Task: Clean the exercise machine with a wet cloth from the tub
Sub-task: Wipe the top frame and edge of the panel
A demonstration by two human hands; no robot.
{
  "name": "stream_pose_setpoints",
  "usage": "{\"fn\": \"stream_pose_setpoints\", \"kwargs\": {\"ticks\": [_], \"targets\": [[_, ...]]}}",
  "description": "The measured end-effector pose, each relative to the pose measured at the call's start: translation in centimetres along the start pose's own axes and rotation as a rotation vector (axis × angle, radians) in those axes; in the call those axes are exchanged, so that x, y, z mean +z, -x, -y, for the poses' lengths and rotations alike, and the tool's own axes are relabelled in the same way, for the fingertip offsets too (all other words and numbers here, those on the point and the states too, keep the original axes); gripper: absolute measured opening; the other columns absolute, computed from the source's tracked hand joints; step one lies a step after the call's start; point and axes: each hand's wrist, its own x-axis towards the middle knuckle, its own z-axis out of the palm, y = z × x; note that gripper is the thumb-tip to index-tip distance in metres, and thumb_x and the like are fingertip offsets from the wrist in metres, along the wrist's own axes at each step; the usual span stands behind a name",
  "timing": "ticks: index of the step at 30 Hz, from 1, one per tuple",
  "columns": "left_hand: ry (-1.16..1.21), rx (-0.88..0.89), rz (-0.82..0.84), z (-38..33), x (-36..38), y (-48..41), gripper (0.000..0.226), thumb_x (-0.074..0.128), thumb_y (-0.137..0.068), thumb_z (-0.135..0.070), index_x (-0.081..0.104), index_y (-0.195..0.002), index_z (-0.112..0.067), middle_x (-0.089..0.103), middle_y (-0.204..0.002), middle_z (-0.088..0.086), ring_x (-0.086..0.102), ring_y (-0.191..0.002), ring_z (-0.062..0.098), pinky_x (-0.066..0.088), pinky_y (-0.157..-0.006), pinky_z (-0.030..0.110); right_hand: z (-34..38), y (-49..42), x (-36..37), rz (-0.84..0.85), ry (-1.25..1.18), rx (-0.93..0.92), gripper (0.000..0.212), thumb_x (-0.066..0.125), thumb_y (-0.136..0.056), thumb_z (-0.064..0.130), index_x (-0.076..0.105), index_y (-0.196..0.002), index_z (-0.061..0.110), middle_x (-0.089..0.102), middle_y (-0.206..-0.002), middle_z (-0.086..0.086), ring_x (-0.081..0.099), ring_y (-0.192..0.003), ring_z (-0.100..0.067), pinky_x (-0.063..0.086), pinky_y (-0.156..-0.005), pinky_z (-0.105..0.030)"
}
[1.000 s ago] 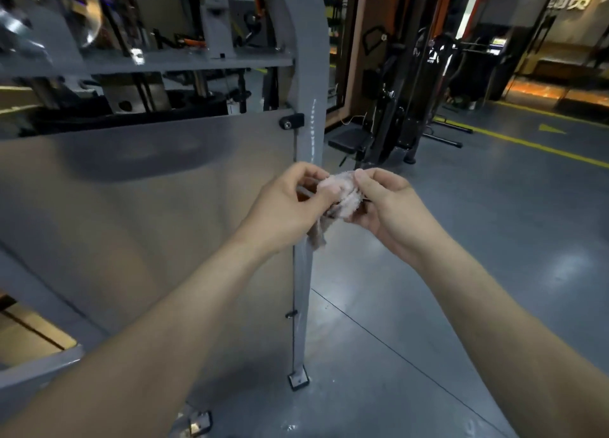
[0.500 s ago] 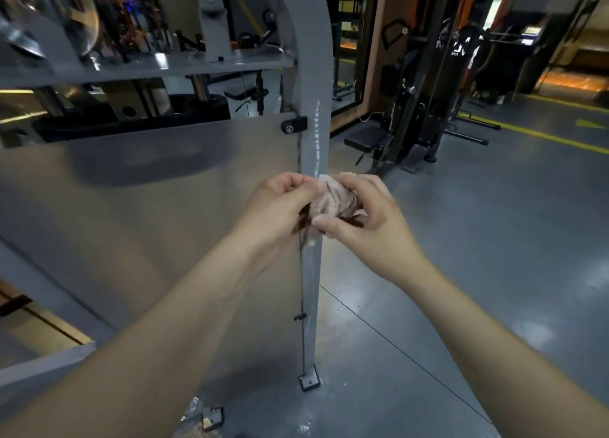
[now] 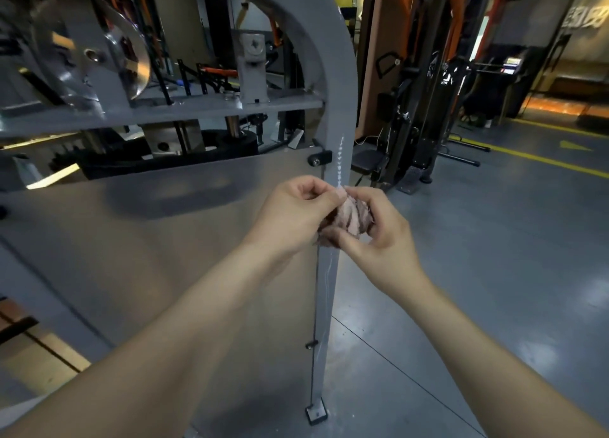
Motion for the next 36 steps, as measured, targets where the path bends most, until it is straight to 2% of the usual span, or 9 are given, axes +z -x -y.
{"fn": "stream_pose_setpoints", "kwargs": {"ticks": [2,5,8,12,15,20,25,32,36], "targets": [[-0.090,0.025,-0.005,-0.6,-0.2,-0.2,0.012,0.070,-0.096,-0.022,0.071,-0.089,-0.013,0.076,-0.080,0.005,0.069,-0.067,0.015,0.056,-0.062,0.027,-0.6,-0.4,0.2,-0.047,-0.011,-0.021,0.042,0.074,-0.087,0.010,0.064,-0.114,0.041,0.069,-0.107,-0.003,0.073,-0.090,-0.022,0.061,-0.076,-0.045],[-0.511,0.251,-0.158,-1.4,-1.0,-0.8,0.009,0.062,-0.098,-0.023,0.068,-0.092,-0.021,0.071,-0.085,-0.009,0.063,-0.080,0.001,0.047,-0.066,0.010,-0.9,-1.6,-0.1,-0.141,0.082,-0.106,0.024,0.065,-0.094,0.022,0.071,-0.113,0.034,0.067,-0.105,0.007,0.071,-0.091,-0.022,0.058,-0.077,-0.048],[-0.938,0.583,-0.269,-1.4,-2.2,-2.2,0.017,0.056,-0.095,-0.020,0.067,-0.108,-0.016,0.063,-0.109,-0.003,0.050,-0.114,0.016,0.044,-0.095,0.027,-0.8,-3.1,-0.9,-0.204,0.216,-0.131,0.021,0.065,-0.099,0.026,0.073,-0.118,0.025,0.065,-0.106,0.008,0.063,-0.097,-0.005,0.053,-0.087,-0.033],[-1.219,0.596,-0.223,0.1,-2.5,-3.7,0.049,0.054,-0.090,-0.021,0.054,-0.137,-0.007,0.057,-0.130,0.009,0.045,-0.127,0.029,0.035,-0.115,0.044,-0.7,-5.1,-1.7,-0.163,0.386,-0.176,0.027,0.056,-0.104,0.022,0.065,-0.129,0.014,0.064,-0.114,-0.004,0.056,-0.106,-0.006,0.045,-0.091,-0.019],[-1.286,0.634,-0.228,1.5,-2.9,-4.0,0.061,0.050,-0.084,-0.022,0.050,-0.142,-0.003,0.057,-0.136,0.011,0.048,-0.129,0.032,0.030,-0.119,0.045,0.2,-6.6,-1.6,-0.184,0.410,-0.269,0.024,0.060,-0.101,0.014,0.064,-0.125,0.009,0.060,-0.115,-0.002,0.053,-0.104,-0.005,0.039,-0.089,-0.007],[-1.273,0.730,-0.296,2.2,-3.1,-4.5,0.064,0.056,-0.077,-0.019,0.056,-0.138,0.000,0.060,-0.132,0.014,0.052,-0.126,0.034,0.034,-0.118,0.047,0.6,-10.1,-0.9,-0.324,0.532,-0.463,0.017,0.068,-0.099,0.012,0.072,-0.114,0.004,0.057,-0.110,-0.015,0.052,-0.093,-0.010,0.045,-0.077,-0.014],[-1.253,0.785,-0.331,2.7,-3.1,-5.0,0.064,0.051,-0.076,-0.021,0.058,-0.136,0.000,0.063,-0.127,0.014,0.055,-0.121,0.034,0.035,-0.116,0.045,-0.7,-10.3,-0.5,-0.147,0.633,-0.501,0.030,0.058,-0.104,0.017,0.066,-0.127,0.000,0.050,-0.123,-0.023,0.052,-0.103,-0.023,0.040,-0.085,-0.013],[-1.264,0.838,-0.375,3.5,-3.0,-5.5,0.065,0.055,-0.074,-0.022,0.059,-0.135,0.001,0.063,-0.126,0.015,0.057,-0.119,0.036,0.036,-0.115,0.046,-0.1,-11.4,-0.9,-0.159,0.631,-0.552,0.019,0.057,-0.105,0.014,0.068,-0.113,0.000,0.054,-0.108,-0.016,0.050,-0.085,-0.019,0.046,-0.067,-0.027],[-1.278,0.856,-0.396,3.8,-3.0,-5.8,0.066,0.055,-0.075,-0.024,0.058,-0.137,0.000,0.063,-0.129,0.014,0.056,-0.121,0.035,0.033,-0.117,0.046,-2.9,-9.2,-0.5,-0.078,0.693,-0.532,0.021,0.055,-0.105,0.012,0.068,-0.116,-0.001,0.055,-0.105,-0.017,0.052,-0.080,-0.024,0.048,-0.061,-0.039]]}}
